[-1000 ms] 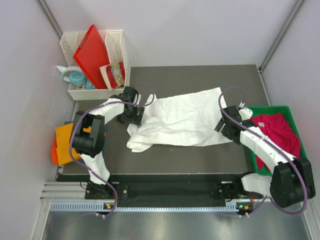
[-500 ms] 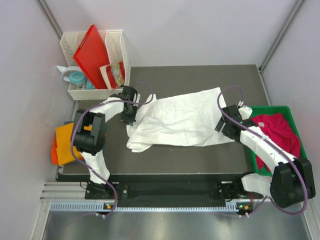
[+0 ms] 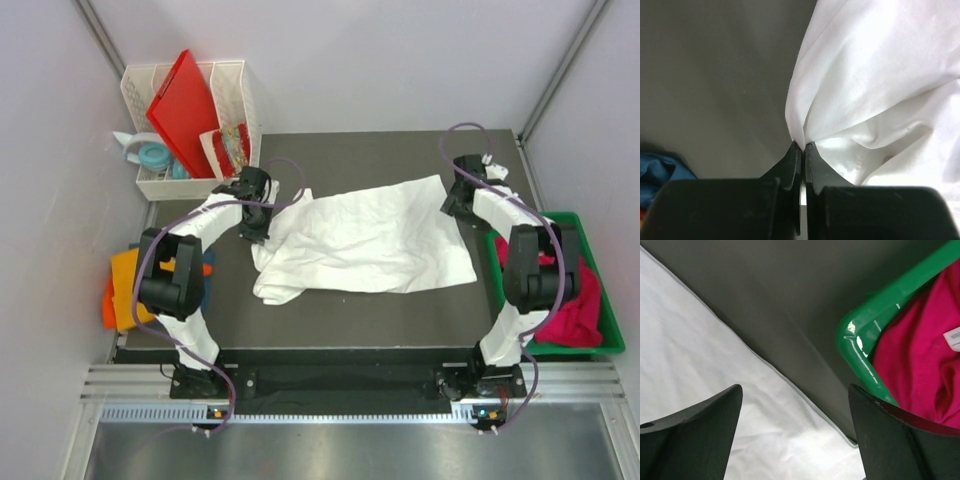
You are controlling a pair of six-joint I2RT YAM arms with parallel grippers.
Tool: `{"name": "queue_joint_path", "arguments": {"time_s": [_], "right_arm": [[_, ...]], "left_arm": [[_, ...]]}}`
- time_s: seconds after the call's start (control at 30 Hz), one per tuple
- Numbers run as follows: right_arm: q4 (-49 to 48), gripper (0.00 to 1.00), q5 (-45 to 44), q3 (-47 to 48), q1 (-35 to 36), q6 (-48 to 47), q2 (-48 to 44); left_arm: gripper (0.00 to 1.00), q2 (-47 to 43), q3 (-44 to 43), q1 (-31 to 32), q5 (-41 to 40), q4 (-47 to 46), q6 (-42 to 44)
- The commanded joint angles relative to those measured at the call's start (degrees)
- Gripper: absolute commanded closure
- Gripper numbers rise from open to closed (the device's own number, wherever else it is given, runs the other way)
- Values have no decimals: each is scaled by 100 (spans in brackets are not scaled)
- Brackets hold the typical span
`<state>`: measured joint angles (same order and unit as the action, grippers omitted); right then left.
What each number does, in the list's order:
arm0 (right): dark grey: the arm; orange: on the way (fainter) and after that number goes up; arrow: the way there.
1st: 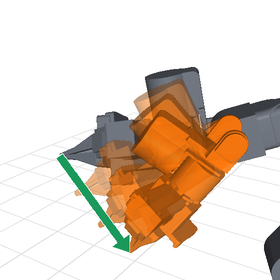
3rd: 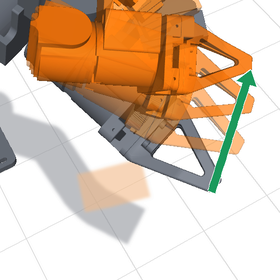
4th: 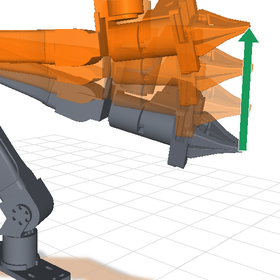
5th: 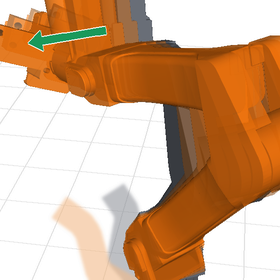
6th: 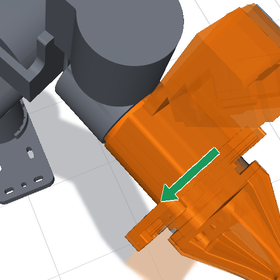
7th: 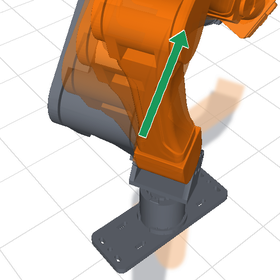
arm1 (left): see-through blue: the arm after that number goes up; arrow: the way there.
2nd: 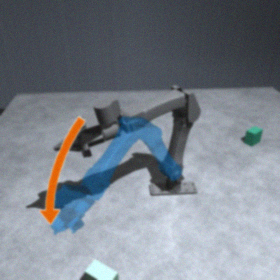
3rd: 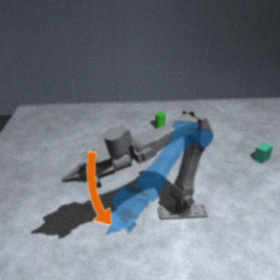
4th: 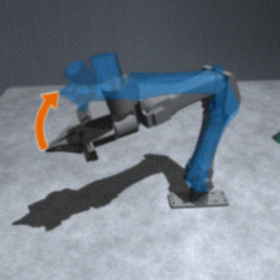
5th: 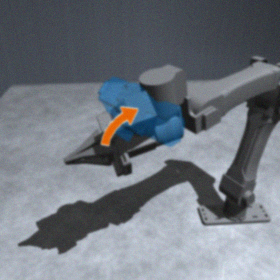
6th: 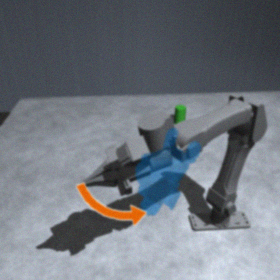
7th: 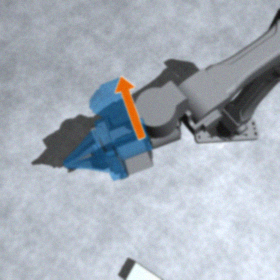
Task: Fold and stack the t-shirts
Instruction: Flatten out the tshirt
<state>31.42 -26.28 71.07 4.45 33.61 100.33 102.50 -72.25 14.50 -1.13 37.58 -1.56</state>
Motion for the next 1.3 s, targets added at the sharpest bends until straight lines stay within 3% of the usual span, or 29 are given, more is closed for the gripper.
{"name": "queue_joint_path", "arguments": {"time_s": [0.0, 0.3, 0.47, 0.57, 0.63, 0.67, 0.73, 0.77, 0.9, 1.1, 1.27], "right_arm": [[-162, 14, 333, 4, -23, -161, 302], [-400, 15, 782, 135, -32, -284, 952], [-154, 23, 1134, 250, -128, -284, 1426], [-74, 38, 1186, 197, -163, -337, 1445], [-57, 58, 1275, 162, -207, -363, 1428], [-31, 74, 1283, 153, -234, -381, 1436], [75, 96, 1275, 171, -251, -399, 1428], [92, 100, 1266, 162, -278, -416, 1401], [49, 100, 1117, -5, -269, -408, 1129], [179, 100, 626, 389, -93, -513, -170], [908, 100, 343, 1671, -190, -548, -1067]], "left_arm": [[100, -379, -123, -18, -46, 109, 103], [100, -362, -140, -18, -107, 144, 104], [100, -380, -114, -18, -151, 170, 104], [100, -432, -105, -18, -177, 170, 234], [100, -441, -105, -18, -186, 179, 244], [100, -467, -114, -18, -186, 188, 244], [100, -476, -123, -18, -195, 188, 244], [100, -494, -97, -18, -186, 188, 244], [100, -547, -88, -18, -212, 188, 244], [100, -977, -622, -61, -766, 100, 481], [100, -846, -2414, -500, -758, 547, 596]]}}
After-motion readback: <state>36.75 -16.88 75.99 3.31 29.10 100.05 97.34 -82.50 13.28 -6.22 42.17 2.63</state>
